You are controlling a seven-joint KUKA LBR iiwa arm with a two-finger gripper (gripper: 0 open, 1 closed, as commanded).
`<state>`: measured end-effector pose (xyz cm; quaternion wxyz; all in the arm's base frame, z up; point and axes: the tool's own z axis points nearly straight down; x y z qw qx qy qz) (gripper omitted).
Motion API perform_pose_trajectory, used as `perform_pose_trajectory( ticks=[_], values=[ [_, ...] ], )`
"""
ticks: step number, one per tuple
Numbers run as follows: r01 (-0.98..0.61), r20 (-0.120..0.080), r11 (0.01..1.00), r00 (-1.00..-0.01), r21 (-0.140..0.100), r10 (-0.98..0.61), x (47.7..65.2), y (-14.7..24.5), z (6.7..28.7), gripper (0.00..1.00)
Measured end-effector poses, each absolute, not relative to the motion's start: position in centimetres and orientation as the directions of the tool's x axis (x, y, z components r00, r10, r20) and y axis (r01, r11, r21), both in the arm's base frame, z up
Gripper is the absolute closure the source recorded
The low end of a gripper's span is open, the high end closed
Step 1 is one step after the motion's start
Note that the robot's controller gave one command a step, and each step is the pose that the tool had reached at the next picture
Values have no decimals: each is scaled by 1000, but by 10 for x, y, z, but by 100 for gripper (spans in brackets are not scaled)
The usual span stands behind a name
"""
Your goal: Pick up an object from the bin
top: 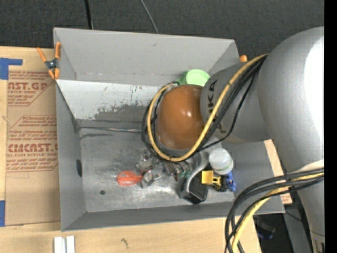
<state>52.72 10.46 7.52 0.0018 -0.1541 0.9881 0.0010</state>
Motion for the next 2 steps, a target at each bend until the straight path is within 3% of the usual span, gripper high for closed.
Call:
perform_pose_trajectory(
  ticks=[1,2],
  values=[
    [-304,-4,953,-953,2,-304,527,105,75,100],
    [-323,-3,946,-946,0,-323,518,98,204,100]
  ],
)
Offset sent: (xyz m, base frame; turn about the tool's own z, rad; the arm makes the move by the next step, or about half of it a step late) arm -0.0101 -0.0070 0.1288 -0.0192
